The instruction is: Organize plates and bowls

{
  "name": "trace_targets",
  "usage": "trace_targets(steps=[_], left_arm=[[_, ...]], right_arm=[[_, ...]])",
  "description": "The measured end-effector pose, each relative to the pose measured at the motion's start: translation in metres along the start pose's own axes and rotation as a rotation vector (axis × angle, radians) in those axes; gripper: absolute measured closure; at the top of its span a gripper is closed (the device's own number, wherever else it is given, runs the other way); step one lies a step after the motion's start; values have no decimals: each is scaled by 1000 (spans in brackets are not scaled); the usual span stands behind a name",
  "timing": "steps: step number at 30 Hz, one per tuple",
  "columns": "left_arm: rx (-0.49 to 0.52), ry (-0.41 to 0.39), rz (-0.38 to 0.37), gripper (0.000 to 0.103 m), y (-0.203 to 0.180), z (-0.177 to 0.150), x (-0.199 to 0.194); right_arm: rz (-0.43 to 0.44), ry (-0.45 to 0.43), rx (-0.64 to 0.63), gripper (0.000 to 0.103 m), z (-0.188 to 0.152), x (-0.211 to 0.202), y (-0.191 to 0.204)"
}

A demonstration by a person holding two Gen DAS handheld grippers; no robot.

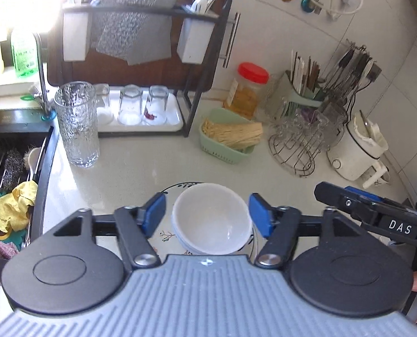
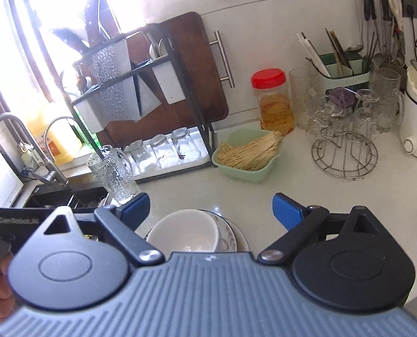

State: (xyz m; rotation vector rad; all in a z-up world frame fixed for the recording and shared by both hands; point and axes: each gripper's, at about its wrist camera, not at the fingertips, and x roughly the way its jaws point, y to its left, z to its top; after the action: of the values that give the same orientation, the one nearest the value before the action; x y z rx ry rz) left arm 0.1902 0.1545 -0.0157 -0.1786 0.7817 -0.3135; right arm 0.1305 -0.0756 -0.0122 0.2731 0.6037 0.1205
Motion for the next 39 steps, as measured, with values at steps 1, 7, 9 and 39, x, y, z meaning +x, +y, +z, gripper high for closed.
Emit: trace_targets(steps=[1,7,9,39], left_arm=[[2,-11,8,23,-3,-3,-5],[-19,-56,70,12,-24,-31,-36],[-30,-60,83,8,-30,-40,-44],[-9,-90,205,6,-91,-153,-134]], right_arm=[[8,-4,1,8,-2,-5,-3],[25,-20,-29,8,-13,-40,-12],[36,-24,-39,8,-18,-51,-13],[58,-49,-145,8,-96,-151,-13]])
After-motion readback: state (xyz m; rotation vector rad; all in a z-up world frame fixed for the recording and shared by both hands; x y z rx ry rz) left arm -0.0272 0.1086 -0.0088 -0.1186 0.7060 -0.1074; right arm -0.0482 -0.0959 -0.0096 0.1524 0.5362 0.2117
